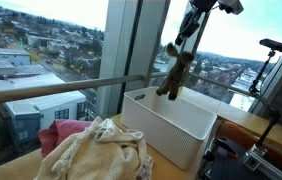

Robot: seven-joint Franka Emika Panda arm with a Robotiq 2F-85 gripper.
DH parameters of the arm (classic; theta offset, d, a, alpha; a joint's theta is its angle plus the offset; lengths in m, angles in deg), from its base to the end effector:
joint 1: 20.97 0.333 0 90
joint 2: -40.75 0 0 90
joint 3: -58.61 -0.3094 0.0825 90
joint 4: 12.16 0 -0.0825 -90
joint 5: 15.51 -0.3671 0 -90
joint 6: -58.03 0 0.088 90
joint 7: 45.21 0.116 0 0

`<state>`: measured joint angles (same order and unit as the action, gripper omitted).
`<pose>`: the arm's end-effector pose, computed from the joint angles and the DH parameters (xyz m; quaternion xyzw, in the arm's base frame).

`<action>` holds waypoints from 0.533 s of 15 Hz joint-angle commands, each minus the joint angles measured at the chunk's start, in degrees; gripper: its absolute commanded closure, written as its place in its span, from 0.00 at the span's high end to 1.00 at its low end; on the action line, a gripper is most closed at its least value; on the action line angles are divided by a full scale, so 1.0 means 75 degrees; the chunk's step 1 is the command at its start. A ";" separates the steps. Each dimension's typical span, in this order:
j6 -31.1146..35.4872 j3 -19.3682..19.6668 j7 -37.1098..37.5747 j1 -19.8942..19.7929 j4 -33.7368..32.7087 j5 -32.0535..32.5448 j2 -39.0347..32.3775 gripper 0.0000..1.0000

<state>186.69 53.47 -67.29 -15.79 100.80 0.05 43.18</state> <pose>0.5547 0.0920 0.5124 0.9206 0.3374 0.1428 0.1349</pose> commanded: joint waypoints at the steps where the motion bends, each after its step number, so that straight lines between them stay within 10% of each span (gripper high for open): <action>1: 0.0169 0.0073 -0.0094 -0.0052 0.0647 -0.0191 0.0079 0.47; 8: 0.0569 -0.0486 0.0359 0.0505 0.1773 -0.0490 0.0034 0.98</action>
<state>188.50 52.28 -66.87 -14.60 110.74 -1.73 43.16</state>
